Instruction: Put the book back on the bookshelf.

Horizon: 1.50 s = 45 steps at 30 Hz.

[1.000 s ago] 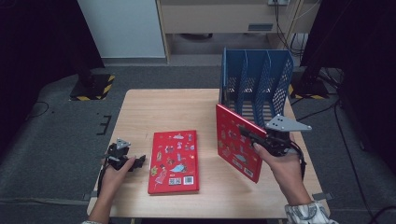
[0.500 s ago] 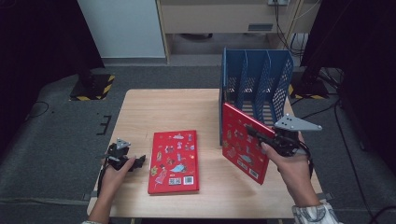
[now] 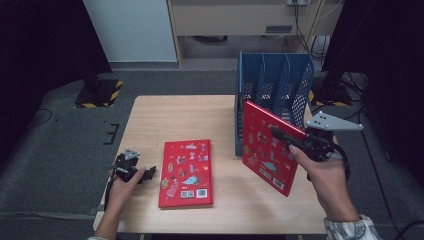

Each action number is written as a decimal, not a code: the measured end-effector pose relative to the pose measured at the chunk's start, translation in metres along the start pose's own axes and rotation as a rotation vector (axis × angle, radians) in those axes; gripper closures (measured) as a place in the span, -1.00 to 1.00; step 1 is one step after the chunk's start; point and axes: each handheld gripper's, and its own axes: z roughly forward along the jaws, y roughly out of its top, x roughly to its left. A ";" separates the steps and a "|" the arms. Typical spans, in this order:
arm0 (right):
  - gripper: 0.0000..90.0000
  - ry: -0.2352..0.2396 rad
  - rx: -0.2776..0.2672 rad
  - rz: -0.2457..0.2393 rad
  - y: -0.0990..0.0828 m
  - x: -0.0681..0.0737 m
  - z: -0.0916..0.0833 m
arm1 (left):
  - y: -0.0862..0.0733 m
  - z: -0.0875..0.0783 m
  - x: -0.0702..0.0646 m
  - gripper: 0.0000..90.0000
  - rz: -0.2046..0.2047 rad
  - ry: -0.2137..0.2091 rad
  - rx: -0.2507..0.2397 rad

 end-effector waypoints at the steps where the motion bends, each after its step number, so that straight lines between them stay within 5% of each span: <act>1: 0.76 -0.005 0.000 -0.008 0.004 0.000 0.000 | 0.000 0.000 0.000 -1.00 0.000 0.000 0.000; 15: 0.76 -0.112 -0.011 -0.005 0.051 -0.022 0.017 | 0.000 0.001 0.000 -1.00 -0.001 0.000 -0.005; 45: 0.76 -0.332 0.033 0.039 0.062 -0.088 0.068 | 0.001 0.001 -0.001 -1.00 -0.011 0.002 -0.007</act>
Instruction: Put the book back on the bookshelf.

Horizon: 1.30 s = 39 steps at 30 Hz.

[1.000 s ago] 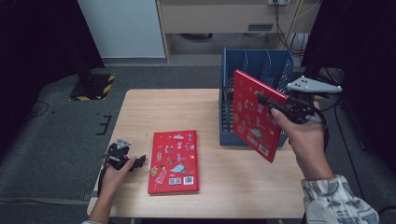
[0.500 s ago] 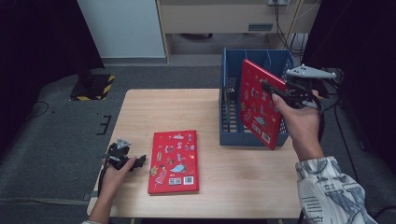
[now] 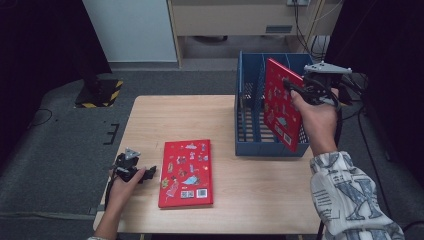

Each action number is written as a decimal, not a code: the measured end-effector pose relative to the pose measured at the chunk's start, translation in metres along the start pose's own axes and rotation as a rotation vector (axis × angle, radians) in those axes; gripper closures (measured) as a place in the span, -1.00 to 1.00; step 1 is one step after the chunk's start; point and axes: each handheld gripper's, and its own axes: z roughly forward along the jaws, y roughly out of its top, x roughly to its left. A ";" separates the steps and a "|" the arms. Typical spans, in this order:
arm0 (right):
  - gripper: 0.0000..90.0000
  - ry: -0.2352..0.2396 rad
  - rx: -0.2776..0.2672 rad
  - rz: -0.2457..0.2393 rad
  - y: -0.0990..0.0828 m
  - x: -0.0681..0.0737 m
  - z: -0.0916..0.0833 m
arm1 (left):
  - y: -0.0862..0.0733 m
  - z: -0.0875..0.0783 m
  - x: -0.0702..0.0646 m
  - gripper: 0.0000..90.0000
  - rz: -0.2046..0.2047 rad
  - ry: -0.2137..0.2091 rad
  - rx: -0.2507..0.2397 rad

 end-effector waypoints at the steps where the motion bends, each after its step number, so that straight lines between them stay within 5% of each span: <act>1: 0.76 -0.005 -0.002 0.006 0.000 -0.002 0.003 | 0.000 0.000 0.000 -1.00 0.000 0.000 0.000; 17: 0.76 -0.095 -0.006 0.071 -0.001 -0.016 0.047 | 0.000 0.000 0.000 -1.00 0.004 0.001 0.001; 29: 0.76 -0.136 -0.040 0.124 -0.002 -0.020 0.063 | 0.000 -0.001 0.000 -1.00 0.005 0.000 0.002; 39: 0.76 -0.169 -0.061 0.115 -0.008 -0.011 0.078 | 0.000 0.000 -0.001 -1.00 0.006 0.000 0.002</act>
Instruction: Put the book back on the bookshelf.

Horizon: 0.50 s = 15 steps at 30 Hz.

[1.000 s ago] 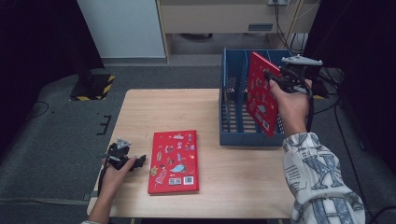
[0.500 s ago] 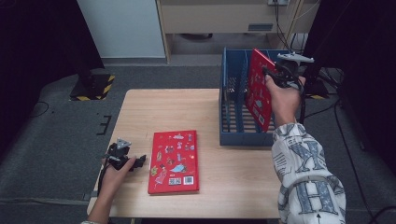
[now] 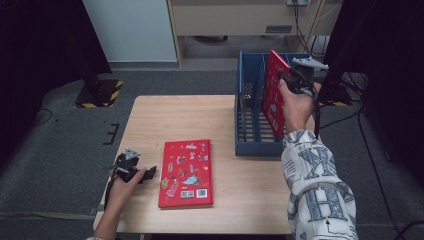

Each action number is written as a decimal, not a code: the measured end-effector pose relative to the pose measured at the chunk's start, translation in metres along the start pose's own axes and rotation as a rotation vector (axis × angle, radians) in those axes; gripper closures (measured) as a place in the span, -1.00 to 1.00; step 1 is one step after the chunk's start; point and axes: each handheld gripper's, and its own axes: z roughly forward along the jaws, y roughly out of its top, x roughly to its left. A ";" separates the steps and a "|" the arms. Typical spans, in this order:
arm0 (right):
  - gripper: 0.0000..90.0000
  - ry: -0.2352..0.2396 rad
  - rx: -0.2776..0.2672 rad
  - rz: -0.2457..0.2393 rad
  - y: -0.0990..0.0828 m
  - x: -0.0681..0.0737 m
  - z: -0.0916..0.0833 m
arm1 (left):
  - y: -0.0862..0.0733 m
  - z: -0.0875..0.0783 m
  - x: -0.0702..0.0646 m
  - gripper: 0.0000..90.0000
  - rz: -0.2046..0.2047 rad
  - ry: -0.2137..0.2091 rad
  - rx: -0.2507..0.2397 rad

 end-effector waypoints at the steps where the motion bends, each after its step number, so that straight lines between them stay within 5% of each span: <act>1: 0.76 -0.008 -0.003 0.002 -0.001 0.000 0.001 | 0.000 0.000 0.000 -1.00 0.000 0.000 0.000; 15: 0.76 -0.025 -0.017 -0.015 -0.006 0.004 0.006 | 0.001 0.001 -0.001 -1.00 0.000 -0.001 -0.001</act>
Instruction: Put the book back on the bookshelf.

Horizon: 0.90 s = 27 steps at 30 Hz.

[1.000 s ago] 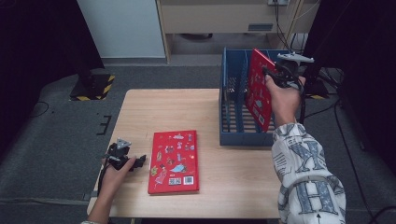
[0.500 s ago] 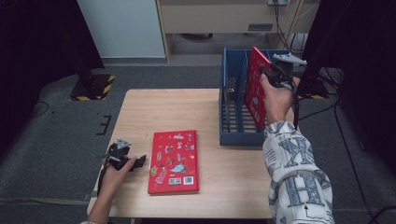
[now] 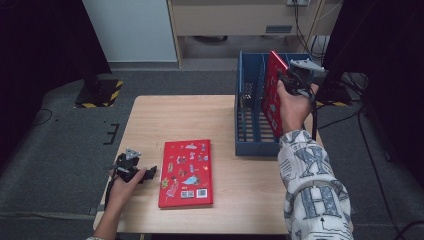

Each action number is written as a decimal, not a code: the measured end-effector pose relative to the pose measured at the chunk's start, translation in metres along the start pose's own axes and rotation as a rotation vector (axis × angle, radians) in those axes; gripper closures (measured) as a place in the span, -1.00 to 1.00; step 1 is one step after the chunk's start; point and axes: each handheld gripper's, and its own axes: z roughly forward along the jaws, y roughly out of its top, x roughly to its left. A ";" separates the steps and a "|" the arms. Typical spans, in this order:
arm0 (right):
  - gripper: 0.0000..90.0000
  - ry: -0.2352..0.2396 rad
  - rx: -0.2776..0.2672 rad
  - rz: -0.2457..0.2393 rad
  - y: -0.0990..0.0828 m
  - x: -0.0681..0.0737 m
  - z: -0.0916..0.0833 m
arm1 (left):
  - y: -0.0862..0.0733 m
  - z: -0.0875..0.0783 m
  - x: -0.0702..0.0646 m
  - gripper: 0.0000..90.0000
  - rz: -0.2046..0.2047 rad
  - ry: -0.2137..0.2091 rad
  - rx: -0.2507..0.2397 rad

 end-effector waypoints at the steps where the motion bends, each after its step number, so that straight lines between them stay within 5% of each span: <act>1: 0.76 -0.003 0.001 -0.001 -0.001 0.001 0.001 | 0.000 0.000 0.000 -1.00 0.000 0.000 0.000; 27: 0.76 -0.018 0.008 0.000 -0.019 0.006 0.015 | 0.000 0.000 -0.001 -1.00 0.004 -0.004 0.000</act>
